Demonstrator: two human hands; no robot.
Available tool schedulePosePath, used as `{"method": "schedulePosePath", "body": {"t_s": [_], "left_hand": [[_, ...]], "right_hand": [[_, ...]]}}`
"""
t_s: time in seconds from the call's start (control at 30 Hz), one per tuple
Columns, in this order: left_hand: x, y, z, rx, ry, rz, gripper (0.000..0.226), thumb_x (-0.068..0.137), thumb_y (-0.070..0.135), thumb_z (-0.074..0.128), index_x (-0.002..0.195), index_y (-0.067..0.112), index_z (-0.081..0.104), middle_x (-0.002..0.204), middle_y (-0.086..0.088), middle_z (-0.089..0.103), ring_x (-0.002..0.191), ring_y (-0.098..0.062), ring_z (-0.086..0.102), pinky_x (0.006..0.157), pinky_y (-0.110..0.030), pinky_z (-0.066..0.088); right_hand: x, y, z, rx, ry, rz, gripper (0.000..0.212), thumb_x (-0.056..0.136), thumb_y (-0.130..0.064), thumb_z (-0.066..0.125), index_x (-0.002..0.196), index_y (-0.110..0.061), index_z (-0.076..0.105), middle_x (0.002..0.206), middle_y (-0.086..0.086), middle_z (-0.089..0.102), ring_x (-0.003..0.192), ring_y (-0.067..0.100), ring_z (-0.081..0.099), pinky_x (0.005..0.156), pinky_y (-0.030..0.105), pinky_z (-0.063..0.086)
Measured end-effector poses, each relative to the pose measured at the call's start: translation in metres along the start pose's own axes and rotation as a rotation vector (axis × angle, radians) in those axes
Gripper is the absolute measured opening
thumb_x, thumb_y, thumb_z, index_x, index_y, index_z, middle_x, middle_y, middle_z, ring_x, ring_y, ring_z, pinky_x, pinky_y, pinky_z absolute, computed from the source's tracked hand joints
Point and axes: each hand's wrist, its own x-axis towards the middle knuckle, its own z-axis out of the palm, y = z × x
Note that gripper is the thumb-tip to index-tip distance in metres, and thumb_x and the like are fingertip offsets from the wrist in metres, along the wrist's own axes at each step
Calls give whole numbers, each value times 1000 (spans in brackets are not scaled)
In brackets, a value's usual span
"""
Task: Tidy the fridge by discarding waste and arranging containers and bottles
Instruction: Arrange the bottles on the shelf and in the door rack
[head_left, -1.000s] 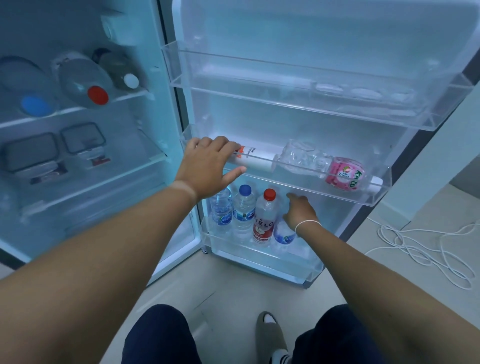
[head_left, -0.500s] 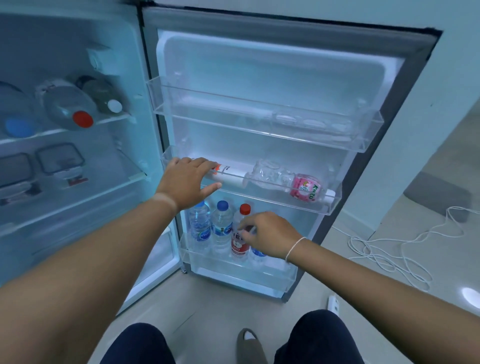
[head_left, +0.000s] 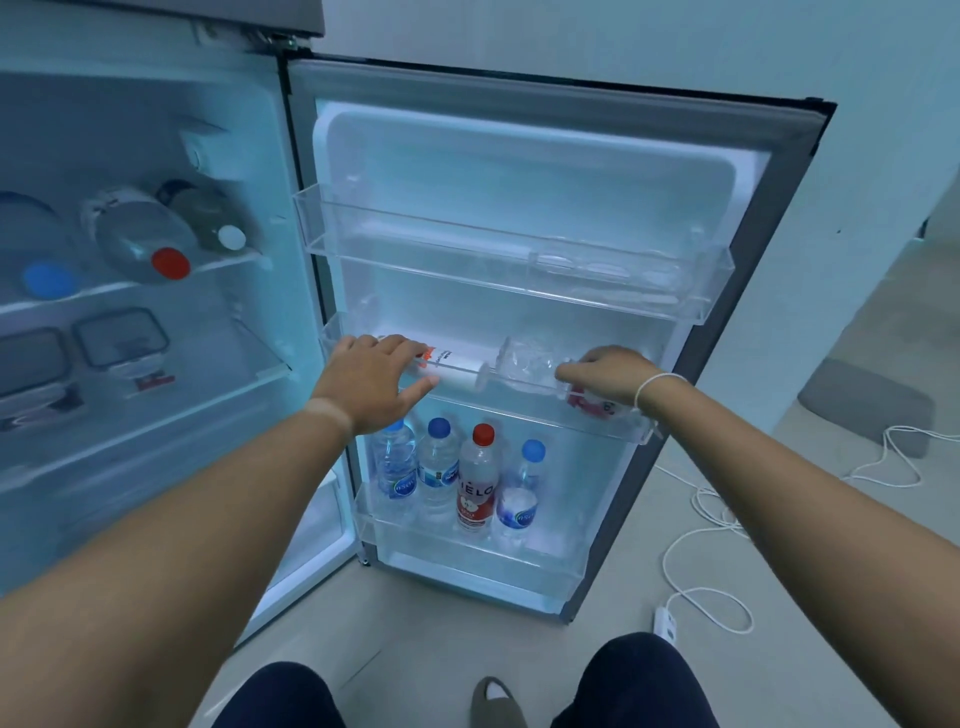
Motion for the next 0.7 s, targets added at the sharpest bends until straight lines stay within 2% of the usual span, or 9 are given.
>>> {"method": "schedulePosePath", "body": {"t_s": [0.13, 0.3, 0.37, 0.43, 0.5, 0.57, 0.63, 0.7], "left_hand": [[0, 1, 1, -1, -2, -5, 52, 91, 55, 31, 131, 27, 47, 133, 2, 57, 115, -27, 54, 101, -41, 32], [0, 0, 1, 19, 5, -4, 51, 92, 55, 31, 130, 26, 47, 132, 3, 57, 114, -27, 54, 100, -40, 33], [-1, 0, 1, 23, 8, -5, 51, 91, 55, 30, 130, 26, 47, 132, 2, 57, 113, -27, 55, 99, -40, 33], [0, 0, 1, 30, 10, -4, 51, 91, 55, 31, 129, 25, 48, 131, 2, 58, 113, -27, 55, 98, -41, 34], [-1, 0, 1, 29, 13, -6, 51, 91, 55, 31, 129, 25, 48, 131, 1, 58, 112, -28, 56, 98, -41, 34], [-1, 0, 2, 31, 13, -7, 51, 91, 55, 31, 129, 25, 48, 131, 1, 58, 113, -28, 55, 98, -41, 35], [0, 1, 2, 30, 8, -5, 51, 91, 55, 31, 129, 26, 48, 132, 1, 58, 113, -28, 55, 99, -41, 35], [1, 1, 1, 25, 7, -10, 51, 91, 55, 32, 130, 26, 48, 132, 1, 57, 114, -29, 55, 100, -42, 34]], "right_hand": [[5, 8, -6, 27, -24, 5, 42, 75, -54, 59, 61, -15, 55, 64, 3, 52, 54, 16, 46, 52, 24, 34], [3, 20, 5, 230, 149, -93, 36, 66, -52, 67, 64, -17, 62, 63, -1, 57, 57, 16, 52, 56, 26, 43], [2, 23, 5, 294, 234, -148, 29, 67, -48, 68, 58, -21, 64, 55, -11, 57, 54, 6, 51, 53, 21, 42], [-3, 23, 3, 375, 310, -226, 36, 70, -43, 69, 43, -23, 56, 38, -13, 50, 40, 0, 45, 41, 10, 35], [-8, 23, -3, 499, 331, -305, 38, 75, -37, 69, 43, -22, 55, 36, -18, 51, 36, -4, 45, 35, 5, 31], [-15, 22, -11, 553, 285, -353, 29, 77, -37, 68, 53, -24, 62, 43, -19, 59, 41, -7, 50, 38, 2, 35], [-23, 23, -18, 482, 191, -384, 22, 76, -42, 69, 60, -28, 68, 52, -21, 64, 49, -9, 56, 44, 0, 39], [-29, 26, -22, 412, 47, -413, 28, 74, -49, 68, 68, -23, 74, 63, -18, 68, 57, -4, 57, 58, 8, 45]]}}
